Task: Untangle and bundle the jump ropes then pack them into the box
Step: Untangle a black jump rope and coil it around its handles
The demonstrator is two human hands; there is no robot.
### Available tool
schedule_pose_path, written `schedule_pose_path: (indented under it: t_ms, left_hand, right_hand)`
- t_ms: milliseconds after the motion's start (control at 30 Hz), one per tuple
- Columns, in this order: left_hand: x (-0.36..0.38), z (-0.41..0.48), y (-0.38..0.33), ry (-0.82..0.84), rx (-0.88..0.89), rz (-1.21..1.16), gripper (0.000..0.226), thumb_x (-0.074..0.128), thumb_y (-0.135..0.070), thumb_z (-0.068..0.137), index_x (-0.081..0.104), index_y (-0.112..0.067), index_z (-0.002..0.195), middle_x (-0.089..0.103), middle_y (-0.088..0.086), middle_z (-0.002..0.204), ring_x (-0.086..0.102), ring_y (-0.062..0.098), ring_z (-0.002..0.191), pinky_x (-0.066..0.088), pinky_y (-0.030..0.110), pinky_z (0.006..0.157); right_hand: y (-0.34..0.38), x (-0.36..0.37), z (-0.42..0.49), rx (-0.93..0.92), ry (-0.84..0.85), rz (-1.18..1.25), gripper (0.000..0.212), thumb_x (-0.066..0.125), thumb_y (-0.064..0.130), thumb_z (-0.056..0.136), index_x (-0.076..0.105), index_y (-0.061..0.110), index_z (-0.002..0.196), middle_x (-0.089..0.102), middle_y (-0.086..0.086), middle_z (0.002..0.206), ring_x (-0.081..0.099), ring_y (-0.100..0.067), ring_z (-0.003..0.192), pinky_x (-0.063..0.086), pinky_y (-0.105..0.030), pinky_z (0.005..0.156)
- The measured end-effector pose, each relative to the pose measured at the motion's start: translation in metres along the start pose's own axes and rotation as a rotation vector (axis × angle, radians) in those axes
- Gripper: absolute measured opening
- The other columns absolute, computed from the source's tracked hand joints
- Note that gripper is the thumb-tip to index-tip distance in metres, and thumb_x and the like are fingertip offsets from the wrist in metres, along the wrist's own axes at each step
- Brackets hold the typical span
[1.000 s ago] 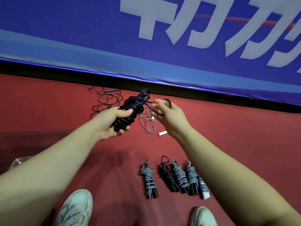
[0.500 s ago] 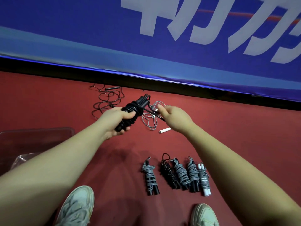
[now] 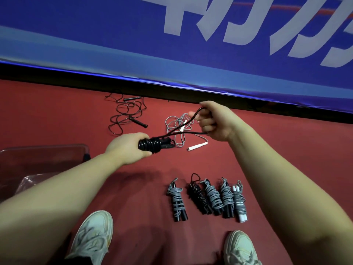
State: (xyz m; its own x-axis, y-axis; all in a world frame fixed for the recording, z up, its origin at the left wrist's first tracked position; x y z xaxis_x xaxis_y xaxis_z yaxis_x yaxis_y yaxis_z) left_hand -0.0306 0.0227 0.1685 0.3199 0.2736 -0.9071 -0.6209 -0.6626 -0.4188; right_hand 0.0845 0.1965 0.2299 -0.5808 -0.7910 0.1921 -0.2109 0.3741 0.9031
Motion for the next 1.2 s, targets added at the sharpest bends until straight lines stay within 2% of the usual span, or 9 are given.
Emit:
schedule_pose_path:
  t_ms: [100, 200, 333, 467, 567, 667, 767, 967, 1200]
  left_hand:
    - [-0.006, 0.008, 0.010, -0.067, -0.130, -0.044, 0.048, 0.068, -0.042, 0.081, 0.054, -0.034, 0.126, 0.063, -0.004, 0.116, 0.058, 0.022, 0.107, 0.045, 0.028, 0.080]
    - [-0.012, 0.014, 0.015, -0.117, -0.186, -0.120, 0.044, 0.069, -0.040, 0.081, 0.056, -0.031, 0.122, 0.065, -0.002, 0.113, 0.059, 0.023, 0.104, 0.041, 0.027, 0.073]
    - [-0.025, 0.014, 0.031, -0.170, -0.231, -0.272, 0.045, 0.071, -0.037, 0.079, 0.058, -0.029, 0.121, 0.067, 0.001, 0.109, 0.060, 0.025, 0.099, 0.043, 0.029, 0.074]
    - [-0.035, 0.009, 0.013, -0.207, -0.140, -0.135, 0.048, 0.070, -0.040, 0.080, 0.055, -0.035, 0.125, 0.065, -0.002, 0.115, 0.059, 0.025, 0.106, 0.045, 0.030, 0.079]
    - [-0.038, 0.010, -0.002, -0.246, -0.100, -0.052, 0.048, 0.067, -0.042, 0.081, 0.053, -0.036, 0.127, 0.065, -0.003, 0.116, 0.059, 0.025, 0.107, 0.045, 0.030, 0.077]
    - [-0.039, 0.012, 0.000, -0.249, -0.110, -0.007, 0.049, 0.066, -0.042, 0.082, 0.052, -0.036, 0.129, 0.065, -0.002, 0.117, 0.059, 0.026, 0.107, 0.043, 0.029, 0.074]
    - [-0.033, 0.013, 0.007, -0.219, -0.131, -0.037, 0.051, 0.067, -0.043, 0.081, 0.052, -0.036, 0.129, 0.064, -0.003, 0.118, 0.059, 0.024, 0.107, 0.043, 0.028, 0.074]
    - [-0.025, 0.012, -0.003, -0.171, 0.045, 0.040, 0.048, 0.067, -0.040, 0.082, 0.052, -0.036, 0.127, 0.065, -0.003, 0.113, 0.060, 0.026, 0.104, 0.048, 0.031, 0.077]
    - [-0.019, 0.006, -0.027, -0.134, 0.252, 0.116, 0.051, 0.065, -0.041, 0.082, 0.048, -0.040, 0.130, 0.064, -0.007, 0.115, 0.059, 0.023, 0.107, 0.046, 0.031, 0.078]
  right_hand:
    - [-0.002, 0.034, -0.005, -0.088, 0.081, -0.353, 0.030, 0.040, 0.024, 0.099, 0.036, 0.017, 0.070, 0.049, -0.001, 0.052, 0.017, -0.005, 0.034, 0.013, -0.013, 0.034]
    - [-0.013, 0.044, -0.002, -0.110, 0.065, -0.650, 0.025, 0.043, 0.026, 0.097, 0.041, 0.018, 0.073, 0.035, -0.009, 0.065, 0.018, -0.011, 0.043, 0.011, -0.023, 0.048]
    - [-0.041, 0.025, -0.003, 0.020, 0.062, -0.730, 0.025, 0.038, 0.016, 0.099, 0.042, 0.016, 0.075, 0.029, -0.004, 0.065, 0.020, -0.008, 0.040, 0.015, -0.016, 0.043]
    - [-0.071, 0.020, -0.017, 0.183, 0.133, -1.096, 0.051, 0.038, 0.066, 0.088, 0.062, 0.021, 0.096, 0.035, 0.001, 0.067, 0.032, -0.014, 0.047, 0.025, -0.019, 0.045]
    - [-0.066, 0.032, -0.018, 0.089, 0.163, -1.417, 0.058, 0.038, 0.070, 0.085, 0.064, 0.018, 0.086, 0.046, 0.000, 0.075, 0.045, -0.017, 0.059, 0.034, -0.024, 0.051]
    - [-0.057, 0.033, -0.011, -0.023, 0.090, -1.403, 0.052, 0.040, 0.063, 0.089, 0.044, 0.017, 0.066, 0.040, 0.001, 0.067, 0.042, -0.017, 0.064, 0.037, -0.027, 0.060]
    - [-0.034, 0.023, -0.003, -0.201, -0.103, -1.451, 0.052, 0.031, 0.063, 0.092, 0.052, 0.022, 0.068, 0.047, 0.001, 0.085, 0.044, -0.020, 0.094, 0.035, -0.034, 0.095]
    - [0.018, 0.036, -0.011, -0.450, -0.160, -1.187, 0.038, 0.031, 0.036, 0.102, 0.050, 0.013, 0.079, 0.055, -0.007, 0.075, 0.051, -0.021, 0.061, 0.036, -0.026, 0.058]
    - [0.015, 0.000, -0.005, -0.127, -0.117, -0.602, 0.032, 0.036, 0.019, 0.102, 0.050, 0.013, 0.075, 0.040, 0.001, 0.062, 0.045, -0.011, 0.052, 0.039, -0.018, 0.043]
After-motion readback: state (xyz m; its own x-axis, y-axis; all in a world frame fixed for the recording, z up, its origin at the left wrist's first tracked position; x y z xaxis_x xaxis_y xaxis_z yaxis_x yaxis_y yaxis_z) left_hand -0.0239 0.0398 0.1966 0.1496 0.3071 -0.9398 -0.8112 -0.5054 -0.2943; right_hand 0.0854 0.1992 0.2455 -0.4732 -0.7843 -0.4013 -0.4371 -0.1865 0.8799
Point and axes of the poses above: each hand's wrist, its own z-axis towards the middle knuckle, its own x-axis out of the palm, y = z × x, the point moved 10 cm from there along z, towards the middle knuckle
